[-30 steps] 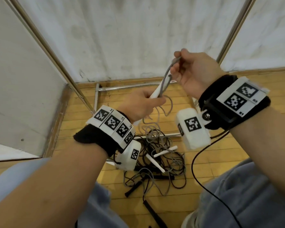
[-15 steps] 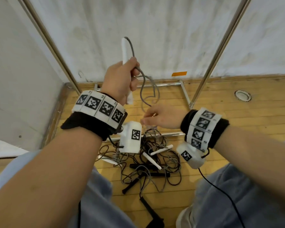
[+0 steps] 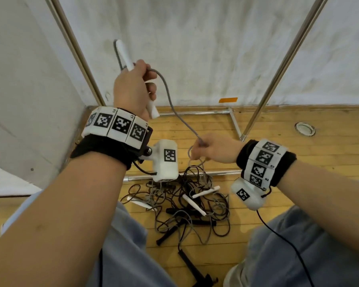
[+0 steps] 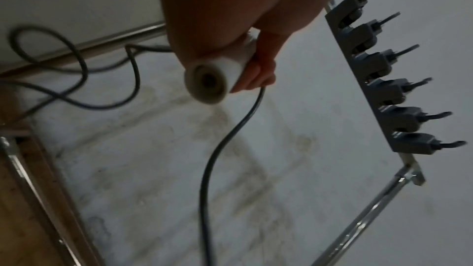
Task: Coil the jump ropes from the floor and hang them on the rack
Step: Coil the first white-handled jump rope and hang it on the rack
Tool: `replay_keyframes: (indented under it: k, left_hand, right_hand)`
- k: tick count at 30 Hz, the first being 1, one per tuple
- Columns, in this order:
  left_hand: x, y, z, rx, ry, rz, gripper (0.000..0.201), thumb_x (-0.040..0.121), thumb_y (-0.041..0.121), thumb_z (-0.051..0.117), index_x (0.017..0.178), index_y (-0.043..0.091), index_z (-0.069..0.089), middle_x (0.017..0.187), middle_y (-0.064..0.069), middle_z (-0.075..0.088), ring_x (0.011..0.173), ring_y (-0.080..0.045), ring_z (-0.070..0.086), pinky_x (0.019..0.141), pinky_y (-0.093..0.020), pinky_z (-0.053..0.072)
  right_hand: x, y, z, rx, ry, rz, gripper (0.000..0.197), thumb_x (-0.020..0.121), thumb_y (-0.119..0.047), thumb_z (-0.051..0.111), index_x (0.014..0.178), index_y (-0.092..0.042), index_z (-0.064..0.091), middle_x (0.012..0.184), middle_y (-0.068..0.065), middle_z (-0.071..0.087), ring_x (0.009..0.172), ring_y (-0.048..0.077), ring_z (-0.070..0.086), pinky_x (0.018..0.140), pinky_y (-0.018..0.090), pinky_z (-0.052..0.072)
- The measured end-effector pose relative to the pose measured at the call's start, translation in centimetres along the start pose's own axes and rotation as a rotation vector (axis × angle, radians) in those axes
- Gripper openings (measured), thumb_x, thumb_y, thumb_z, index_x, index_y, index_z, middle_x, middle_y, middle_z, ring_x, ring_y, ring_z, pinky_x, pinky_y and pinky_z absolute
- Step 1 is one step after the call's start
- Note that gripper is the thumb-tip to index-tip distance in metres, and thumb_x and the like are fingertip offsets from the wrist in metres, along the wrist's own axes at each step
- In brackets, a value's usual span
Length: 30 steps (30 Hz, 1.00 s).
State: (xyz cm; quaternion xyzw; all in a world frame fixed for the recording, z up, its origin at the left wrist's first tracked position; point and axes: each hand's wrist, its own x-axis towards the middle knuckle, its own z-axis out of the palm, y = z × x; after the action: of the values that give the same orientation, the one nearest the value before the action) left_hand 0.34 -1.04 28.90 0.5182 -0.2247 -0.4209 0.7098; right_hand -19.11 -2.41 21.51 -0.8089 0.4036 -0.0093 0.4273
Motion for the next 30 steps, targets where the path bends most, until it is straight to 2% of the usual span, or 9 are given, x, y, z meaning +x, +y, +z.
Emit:
replay_keyframes:
  k: [2,5,8,11,15,20,23,26,30]
  left_hand:
    - [0.6,-0.7,-0.7,0.188,0.057,0.044,0.014,0.095,0.024,0.051,0.088,0.015,0.057,0.071,0.005,0.071,0.042,-0.007,0.047,0.041,-0.021,0.037]
    - [0.3,-2.6,-0.7,0.428,-0.004,-0.084,0.015,0.091,0.024,0.058,0.097,0.01,0.059,0.084,0.0,0.075,0.042,-0.007,0.045,0.042,-0.022,0.038]
    - [-1.4,-3.8,0.3,0.336,-0.289,-0.176,0.01,0.085,0.01,0.052,0.086,0.007,0.061,0.077,-0.002,0.068,0.04,-0.008,0.04,0.039,-0.021,0.032]
    - [-3.0,-4.2,1.4,0.258,-0.553,-0.244,0.017,0.072,0.011,0.051,0.084,0.006,0.061,0.068,-0.002,0.063,0.043,-0.011,0.041,0.04,-0.02,0.03]
    - [-3.7,-5.0,2.6,0.597,-0.615,-0.137,0.009,0.081,0.002,0.064,0.08,0.011,0.062,0.069,-0.003,0.059,0.049,-0.012,0.039,0.043,-0.024,0.028]
    - [-4.0,-7.3,2.6,1.017,-0.651,0.102,0.014,0.09,0.019,0.064,0.076,0.022,0.067,0.058,0.01,0.053,0.043,0.0,0.039,0.043,-0.01,0.032]
    - [-3.6,-7.7,2.6,1.039,-0.568,0.159,0.016,0.09,0.02,0.063,0.075,0.019,0.069,0.07,0.003,0.066,0.053,-0.003,0.052,0.051,-0.015,0.04]
    - [-2.9,-7.3,2.8,0.869,-0.416,0.193,0.016,0.086,0.016,0.067,0.07,0.019,0.067,0.07,0.004,0.071,0.061,-0.003,0.064,0.048,-0.014,0.043]
    - [-2.0,-6.3,3.2,0.602,-0.247,0.143,0.015,0.088,0.015,0.065,0.073,0.019,0.065,0.066,0.005,0.071,0.057,-0.003,0.065,0.043,-0.015,0.04]
  right_hand:
    - [-0.5,-1.4,-1.2,0.383,0.009,-0.051,0.033,0.099,-0.028,0.044,0.075,-0.013,0.061,0.075,-0.001,0.071,0.077,0.017,0.068,0.062,0.024,0.055]
    - [-1.0,-3.1,-3.2,0.879,0.127,-0.104,0.035,0.1,-0.033,0.041,0.078,-0.011,0.057,0.069,0.005,0.068,0.063,0.019,0.067,0.054,0.025,0.054]
    - [-1.0,-3.7,-4.1,1.094,0.246,-0.08,0.036,0.099,-0.036,0.042,0.076,-0.012,0.053,0.063,0.004,0.065,0.056,0.017,0.065,0.054,0.023,0.055]
    - [-1.0,-3.2,-5.0,1.262,0.362,-0.038,0.035,0.098,-0.036,0.045,0.074,-0.011,0.051,0.06,0.004,0.063,0.057,0.017,0.065,0.052,0.022,0.054]
    - [-1.1,-2.4,-6.8,1.457,0.533,0.034,0.034,0.097,-0.033,0.048,0.073,-0.009,0.05,0.058,0.004,0.056,0.051,0.016,0.063,0.047,0.022,0.053]
    - [-1.3,-1.6,-9.0,1.645,0.668,-0.036,0.03,0.097,-0.027,0.051,0.074,-0.007,0.049,0.065,0.005,0.049,0.061,0.017,0.058,0.046,0.024,0.053]
    - [-1.7,-0.9,-9.8,1.663,0.726,-0.046,0.034,0.095,-0.034,0.053,0.081,-0.003,0.053,0.071,0.007,0.053,0.071,0.02,0.06,0.057,0.029,0.057]
    - [-1.7,0.1,-8.7,1.426,0.527,0.063,0.04,0.09,-0.044,0.055,0.101,-0.005,0.057,0.087,0.008,0.059,0.087,0.023,0.062,0.084,0.035,0.053]
    - [-0.6,0.4,-4.9,0.852,0.21,0.091,0.015,0.085,-0.03,0.063,0.092,-0.016,0.064,0.093,0.004,0.063,0.083,0.017,0.059,0.077,0.031,0.039]
